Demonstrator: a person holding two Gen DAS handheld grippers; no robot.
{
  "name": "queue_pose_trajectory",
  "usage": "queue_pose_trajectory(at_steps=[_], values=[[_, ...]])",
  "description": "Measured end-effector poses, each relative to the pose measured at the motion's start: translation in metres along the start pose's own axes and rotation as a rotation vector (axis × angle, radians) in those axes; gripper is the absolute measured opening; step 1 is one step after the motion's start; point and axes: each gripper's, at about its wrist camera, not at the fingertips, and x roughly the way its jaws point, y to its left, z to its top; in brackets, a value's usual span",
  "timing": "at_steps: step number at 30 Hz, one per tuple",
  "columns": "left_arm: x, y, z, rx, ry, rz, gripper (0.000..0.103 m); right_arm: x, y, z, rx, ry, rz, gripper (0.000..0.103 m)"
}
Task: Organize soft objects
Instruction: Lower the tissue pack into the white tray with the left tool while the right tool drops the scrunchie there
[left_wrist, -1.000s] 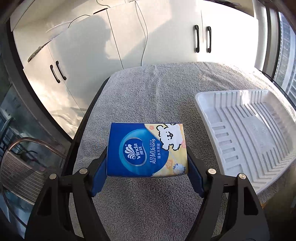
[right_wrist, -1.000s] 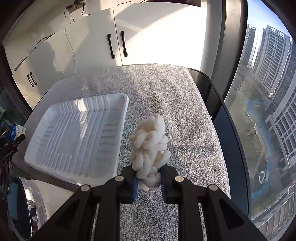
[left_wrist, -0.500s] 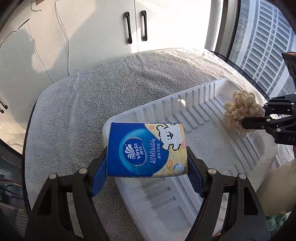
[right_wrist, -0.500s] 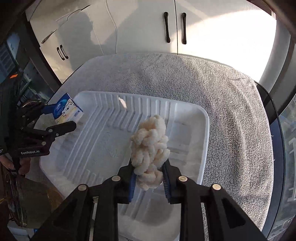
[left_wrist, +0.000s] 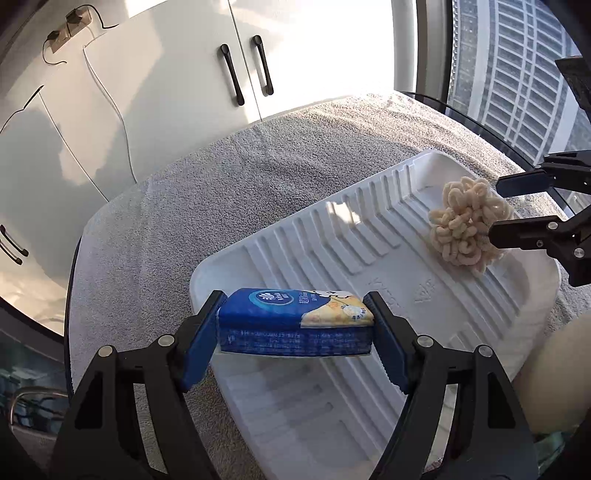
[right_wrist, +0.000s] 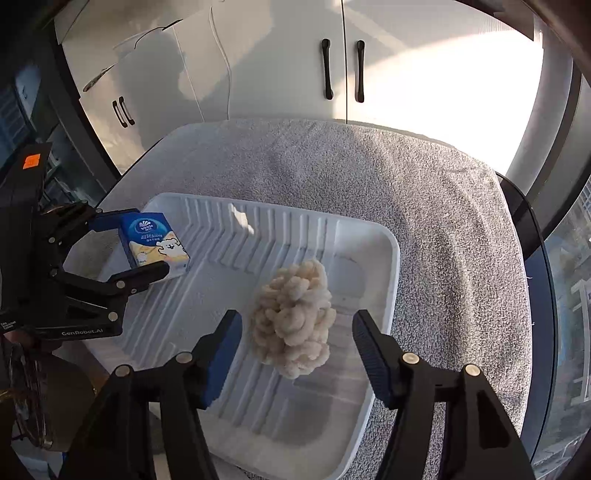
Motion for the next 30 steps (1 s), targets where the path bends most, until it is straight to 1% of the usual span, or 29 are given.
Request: queue_pose_trajectory(at_steps=[4,8,11,13,14,16,17,20,22,24,26,27,28,30], values=[[-0.018,0.012,-0.001,-0.025,-0.036,0.012,0.074,-0.011,-0.007,-0.005,0.024,-0.029,-0.021,0.072],[-0.024,0.016,-0.002,-0.029,-0.035,0.003,0.075,-0.02,-0.017,-0.012,0.066,-0.044,-0.025,0.074],[-0.017,0.005,-0.001,0.021,-0.014,-0.016,0.075,-0.025,-0.022,-0.018,0.085,-0.047,-0.031,0.075],[-0.01,-0.008,-0.002,0.068,0.006,-0.009,0.075,-0.028,-0.024,-0.023,0.091,-0.049,-0.034,0.075],[-0.008,-0.012,-0.003,0.078,0.017,0.012,0.075,-0.029,-0.024,-0.026,0.096,-0.049,-0.037,0.075],[-0.009,-0.015,-0.004,0.078,-0.015,0.07,0.075,-0.032,-0.024,-0.031,0.102,-0.049,-0.038,0.075],[-0.011,-0.014,-0.005,0.072,-0.029,0.074,0.075,-0.034,-0.024,-0.034,0.103,-0.05,-0.036,0.075],[-0.02,-0.001,-0.006,0.02,-0.071,0.088,0.075,-0.039,-0.024,-0.042,0.11,-0.057,-0.04,0.075],[-0.029,0.013,-0.008,-0.039,-0.101,0.074,0.075,-0.041,-0.027,-0.046,0.121,-0.055,-0.042,0.075],[-0.035,0.028,-0.013,-0.102,-0.107,0.021,0.075,-0.044,-0.033,-0.049,0.131,-0.061,-0.059,0.075],[-0.039,0.039,-0.023,-0.147,-0.095,-0.037,0.075,-0.047,-0.038,-0.054,0.15,-0.064,-0.068,0.075],[-0.04,0.042,-0.03,-0.157,-0.077,-0.036,0.075,-0.05,-0.04,-0.058,0.161,-0.069,-0.066,0.075],[-0.042,0.043,-0.037,-0.153,-0.055,0.008,0.075,-0.053,-0.042,-0.062,0.172,-0.073,-0.066,0.075],[-0.049,0.048,-0.055,-0.204,-0.043,0.145,0.075,-0.059,-0.046,-0.073,0.192,-0.078,-0.077,0.075]])
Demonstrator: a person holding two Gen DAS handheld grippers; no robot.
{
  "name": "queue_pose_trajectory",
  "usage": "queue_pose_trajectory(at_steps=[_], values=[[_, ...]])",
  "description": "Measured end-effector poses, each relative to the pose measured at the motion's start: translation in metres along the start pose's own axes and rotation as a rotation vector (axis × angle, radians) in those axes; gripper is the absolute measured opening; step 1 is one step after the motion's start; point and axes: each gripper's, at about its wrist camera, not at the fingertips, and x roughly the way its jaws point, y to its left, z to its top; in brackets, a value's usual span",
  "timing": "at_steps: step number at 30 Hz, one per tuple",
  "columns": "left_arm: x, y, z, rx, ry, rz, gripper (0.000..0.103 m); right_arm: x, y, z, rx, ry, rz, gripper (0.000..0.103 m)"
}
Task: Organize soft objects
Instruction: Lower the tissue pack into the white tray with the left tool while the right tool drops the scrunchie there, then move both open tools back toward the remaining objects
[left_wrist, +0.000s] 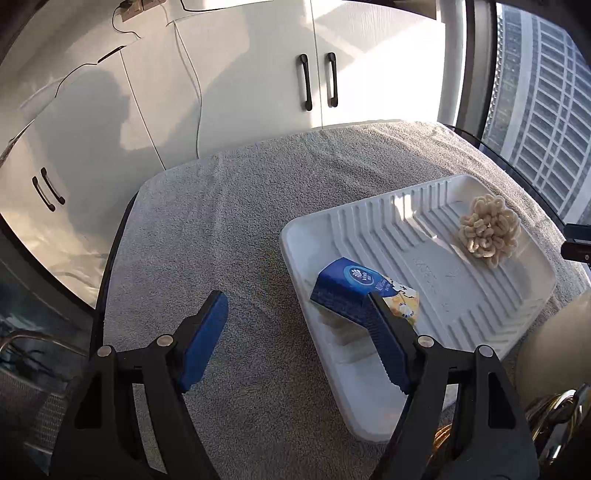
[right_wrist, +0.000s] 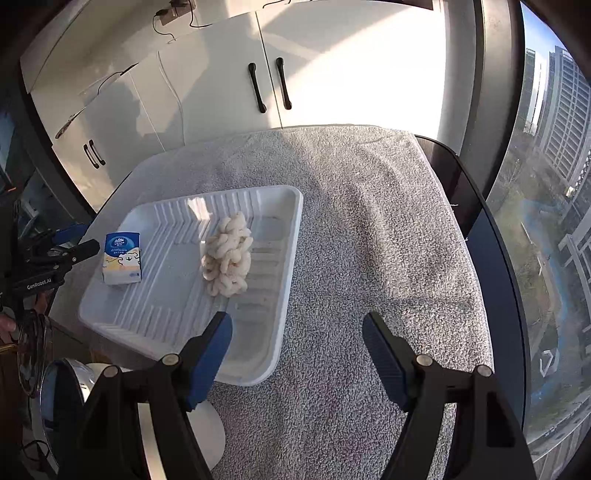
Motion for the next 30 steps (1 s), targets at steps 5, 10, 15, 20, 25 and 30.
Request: queue_pose_trajectory(at_steps=[5,10,15,20,25,30], values=[[-0.037,0.037,-0.041,-0.182,-0.047,0.119,0.075,-0.021,-0.013,-0.035,0.053,-0.011,-0.035,0.076],[-0.068,0.065,-0.081,-0.294,-0.052,0.25,0.075,-0.041,-0.02,-0.077,0.091,-0.015,-0.071,0.076],[-0.085,0.07,-0.122,-0.325,0.009,0.237,0.075,-0.06,-0.02,-0.117,0.09,-0.009,-0.133,0.076],[-0.101,0.055,-0.158,-0.32,0.066,0.213,0.075,-0.081,-0.011,-0.152,0.089,-0.004,-0.146,0.076],[-0.116,0.027,-0.191,-0.299,0.122,0.144,0.075,-0.102,0.004,-0.181,0.088,-0.012,-0.143,0.076],[-0.133,-0.001,-0.211,-0.293,0.141,0.062,0.075,-0.123,0.027,-0.203,0.039,-0.031,-0.138,0.076]])
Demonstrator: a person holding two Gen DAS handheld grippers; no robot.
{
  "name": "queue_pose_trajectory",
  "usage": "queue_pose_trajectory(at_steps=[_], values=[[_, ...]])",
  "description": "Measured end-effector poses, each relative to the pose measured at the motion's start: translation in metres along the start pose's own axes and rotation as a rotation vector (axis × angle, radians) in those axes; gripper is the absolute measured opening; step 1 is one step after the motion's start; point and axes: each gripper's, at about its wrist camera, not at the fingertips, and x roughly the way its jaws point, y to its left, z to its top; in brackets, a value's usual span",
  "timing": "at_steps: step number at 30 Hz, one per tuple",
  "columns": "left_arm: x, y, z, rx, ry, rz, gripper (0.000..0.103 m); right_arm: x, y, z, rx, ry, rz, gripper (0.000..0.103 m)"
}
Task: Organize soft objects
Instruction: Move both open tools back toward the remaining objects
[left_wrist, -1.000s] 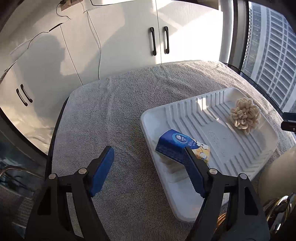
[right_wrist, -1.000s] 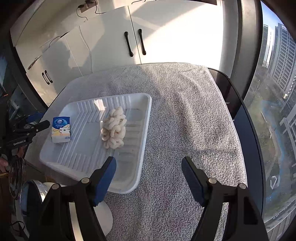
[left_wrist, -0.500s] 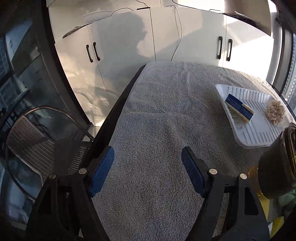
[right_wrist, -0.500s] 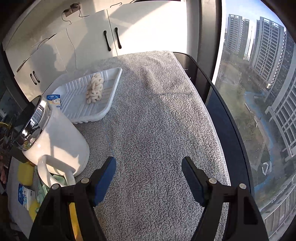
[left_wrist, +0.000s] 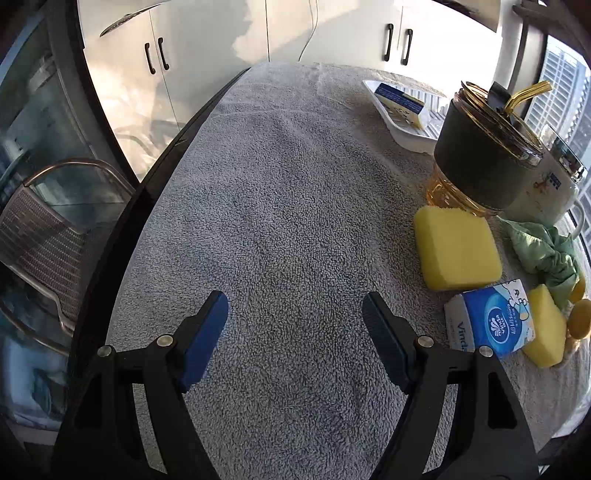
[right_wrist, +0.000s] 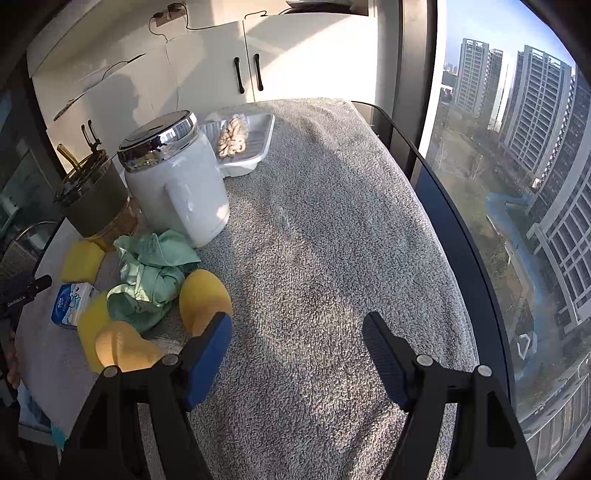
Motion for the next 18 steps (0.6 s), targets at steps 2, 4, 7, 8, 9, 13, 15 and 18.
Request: queue_pose_trajectory(at_steps=[2,4,7,8,9,13,15,18], values=[[-0.006,-0.012,-0.007,0.012,0.01,-0.03,0.075,-0.009,0.007,-0.006,-0.009,-0.009,0.017,0.076],[-0.014,-0.022,-0.012,0.014,0.015,-0.079,0.074,-0.015,0.014,-0.011,-0.014,-0.011,0.042,0.076],[-0.025,-0.039,-0.015,0.017,0.029,-0.163,0.074,-0.023,0.023,-0.017,-0.034,-0.022,0.066,0.076],[-0.029,-0.046,-0.015,0.018,0.025,-0.18,0.074,-0.025,0.026,-0.018,-0.045,-0.026,0.069,0.076],[-0.034,-0.053,-0.014,0.021,0.021,-0.196,0.074,-0.026,0.03,-0.019,-0.054,-0.03,0.073,0.076],[-0.043,-0.077,-0.011,0.032,0.003,-0.226,0.075,-0.028,0.044,-0.021,-0.095,-0.041,0.092,0.076],[-0.041,-0.086,-0.003,0.036,-0.014,-0.199,0.074,-0.028,0.051,-0.019,-0.118,-0.048,0.092,0.076],[-0.031,-0.093,0.017,0.036,-0.023,-0.21,0.074,-0.028,0.061,-0.019,-0.154,-0.067,0.083,0.076]])
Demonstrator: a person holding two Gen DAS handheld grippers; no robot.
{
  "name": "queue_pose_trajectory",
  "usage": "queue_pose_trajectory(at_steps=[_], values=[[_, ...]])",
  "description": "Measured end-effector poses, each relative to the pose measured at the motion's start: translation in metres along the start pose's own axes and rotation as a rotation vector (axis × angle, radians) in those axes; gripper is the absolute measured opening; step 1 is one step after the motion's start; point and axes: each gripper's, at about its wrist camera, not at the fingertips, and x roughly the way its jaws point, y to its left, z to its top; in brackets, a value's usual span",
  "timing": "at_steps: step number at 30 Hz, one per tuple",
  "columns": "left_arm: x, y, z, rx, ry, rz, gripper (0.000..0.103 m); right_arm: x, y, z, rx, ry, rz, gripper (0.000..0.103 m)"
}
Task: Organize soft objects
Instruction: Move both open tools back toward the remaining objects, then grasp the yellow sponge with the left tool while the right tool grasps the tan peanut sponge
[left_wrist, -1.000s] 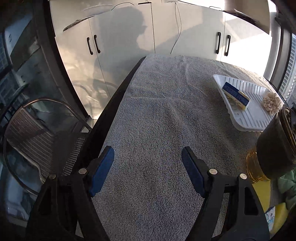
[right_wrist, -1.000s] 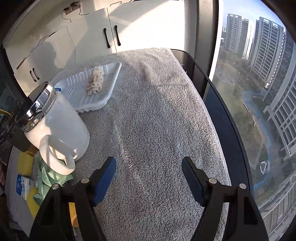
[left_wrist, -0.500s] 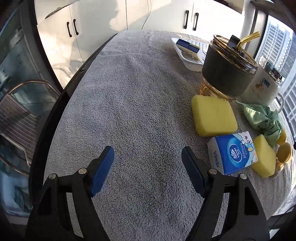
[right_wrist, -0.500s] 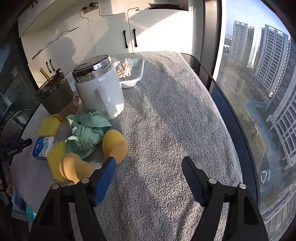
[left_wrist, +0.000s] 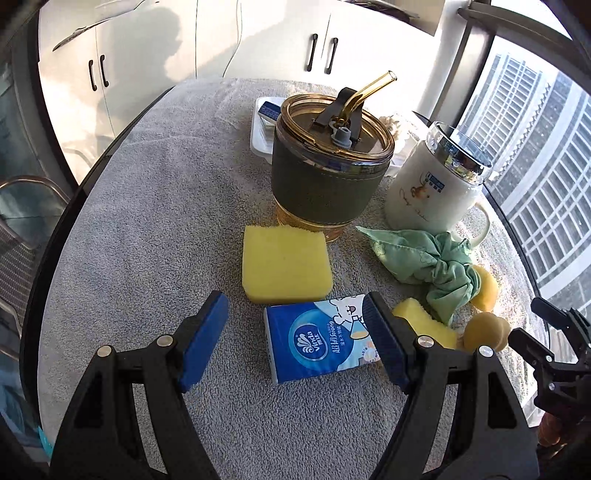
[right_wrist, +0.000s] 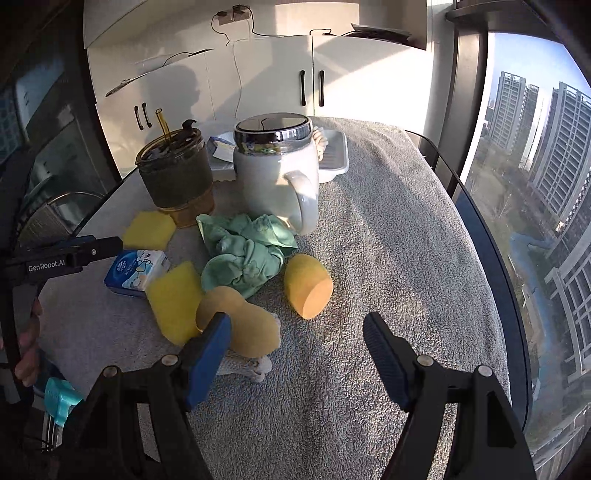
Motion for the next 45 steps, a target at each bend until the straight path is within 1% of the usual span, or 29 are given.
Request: queue_pose_trajectory(at_steps=[2,4,5,7,9,10,12,14,16,19,21,22,29,30,32,33,34,35,37,40,42,43,45], values=[[0.011,-0.004,0.008,0.004,0.014,0.011,0.074,0.002,0.005,0.002,-0.017,-0.004,-0.015,0.076],[0.024,-0.006,0.015,0.002,0.028,0.038,0.074,0.006,0.007,0.006,-0.027,-0.005,-0.005,0.076],[0.032,-0.005,0.017,-0.004,0.039,0.038,0.074,0.008,0.009,0.007,-0.027,-0.006,-0.005,0.076],[0.047,-0.003,0.021,-0.017,0.069,0.042,0.074,0.011,0.01,0.008,-0.023,-0.005,0.01,0.076],[0.055,-0.004,0.024,-0.006,0.061,0.084,0.074,0.013,0.011,0.01,-0.012,-0.002,0.036,0.076],[0.058,-0.004,0.026,-0.002,0.063,0.09,0.074,0.014,0.011,0.01,-0.008,0.004,0.047,0.076],[0.068,-0.001,0.029,-0.02,0.091,0.064,0.074,0.016,0.013,0.01,-0.003,0.007,0.06,0.076],[0.079,0.005,0.031,-0.047,0.136,0.066,0.074,0.016,0.016,0.01,-0.012,0.005,0.058,0.076],[0.078,0.005,0.031,-0.045,0.112,0.078,0.074,0.016,0.019,0.01,-0.02,0.004,0.059,0.076],[0.078,0.007,0.03,-0.063,0.099,0.067,0.073,0.017,0.022,0.01,-0.024,0.006,0.07,0.076],[0.077,0.006,0.028,-0.056,0.091,0.077,0.068,0.018,0.024,0.01,-0.028,0.008,0.078,0.076],[0.077,0.005,0.028,-0.048,0.088,0.077,0.063,0.019,0.026,0.01,-0.032,0.01,0.079,0.076],[0.066,0.007,0.023,-0.06,0.067,0.046,0.062,0.019,0.028,0.008,-0.036,0.014,0.1,0.076],[0.065,0.006,0.023,-0.06,0.066,0.05,0.062,0.02,0.028,0.007,-0.036,0.02,0.11,0.075],[0.064,0.006,0.025,-0.057,0.061,0.05,0.062,0.02,0.03,0.006,-0.041,0.032,0.13,0.064],[0.064,0.006,0.025,-0.059,0.06,0.049,0.062,0.02,0.032,0.006,-0.044,0.037,0.144,0.061],[0.063,0.006,0.024,-0.059,0.059,0.049,0.062,0.021,0.033,0.005,-0.048,0.042,0.158,0.055],[0.062,0.007,0.024,-0.059,0.057,0.047,0.062,0.021,0.035,0.005,-0.051,0.05,0.171,0.052],[0.063,0.01,0.025,-0.058,0.054,0.046,0.062,0.022,0.038,0.004,-0.063,0.066,0.189,0.05],[0.062,0.012,0.026,-0.058,0.052,0.044,0.062,0.027,0.045,0.001,-0.088,0.089,0.2,0.05],[0.062,0.013,0.026,-0.059,0.051,0.045,0.062,0.031,0.046,0.0,-0.083,0.103,0.212,0.049],[0.062,0.015,0.026,-0.059,0.049,0.044,0.062,0.032,0.046,-0.001,-0.076,0.107,0.224,0.042],[0.062,0.017,0.027,-0.059,0.045,0.044,0.062,0.031,0.046,-0.002,-0.069,0.107,0.244,0.04]])
